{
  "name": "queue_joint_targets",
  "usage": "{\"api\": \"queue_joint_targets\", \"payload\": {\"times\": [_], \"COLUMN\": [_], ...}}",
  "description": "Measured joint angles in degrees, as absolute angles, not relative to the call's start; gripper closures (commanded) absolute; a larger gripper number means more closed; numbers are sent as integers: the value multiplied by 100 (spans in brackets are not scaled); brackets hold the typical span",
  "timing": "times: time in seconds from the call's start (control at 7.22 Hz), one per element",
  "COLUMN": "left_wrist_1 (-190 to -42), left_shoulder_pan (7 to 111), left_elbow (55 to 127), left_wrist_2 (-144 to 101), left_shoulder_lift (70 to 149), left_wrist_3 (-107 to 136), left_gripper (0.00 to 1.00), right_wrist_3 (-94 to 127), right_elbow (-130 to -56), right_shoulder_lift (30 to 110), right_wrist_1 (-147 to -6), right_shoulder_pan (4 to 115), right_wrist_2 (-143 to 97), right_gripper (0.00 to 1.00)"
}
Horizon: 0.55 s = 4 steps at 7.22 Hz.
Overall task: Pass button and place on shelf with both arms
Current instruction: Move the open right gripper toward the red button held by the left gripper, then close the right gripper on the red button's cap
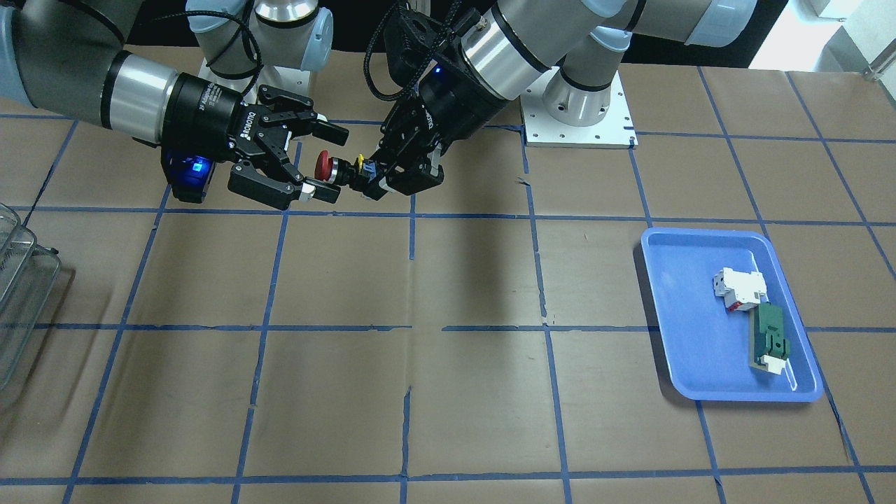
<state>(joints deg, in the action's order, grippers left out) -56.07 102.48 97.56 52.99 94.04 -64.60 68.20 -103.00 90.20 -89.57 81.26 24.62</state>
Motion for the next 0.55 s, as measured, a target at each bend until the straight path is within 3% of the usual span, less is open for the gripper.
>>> {"api": "queue_joint_targets", "payload": {"times": [0.28, 0.55], "left_wrist_1": [-5602, -5600], "left_shoulder_pan": [10248, 10249], "left_elbow": [9756, 9756], "left_wrist_2": [5298, 5290], "left_shoulder_lift": [9404, 9402], "left_wrist_3": [-6460, -6465], "left_gripper": [100, 100], "right_wrist_3": [6842, 6958], "right_elbow": [-10301, -10295], "right_shoulder_lift": [9029, 9029], "right_wrist_1": [-8956, -8953], "right_shoulder_pan": [8152, 8154], "right_wrist_2": [2472, 2442], "right_gripper": [72, 100]}}
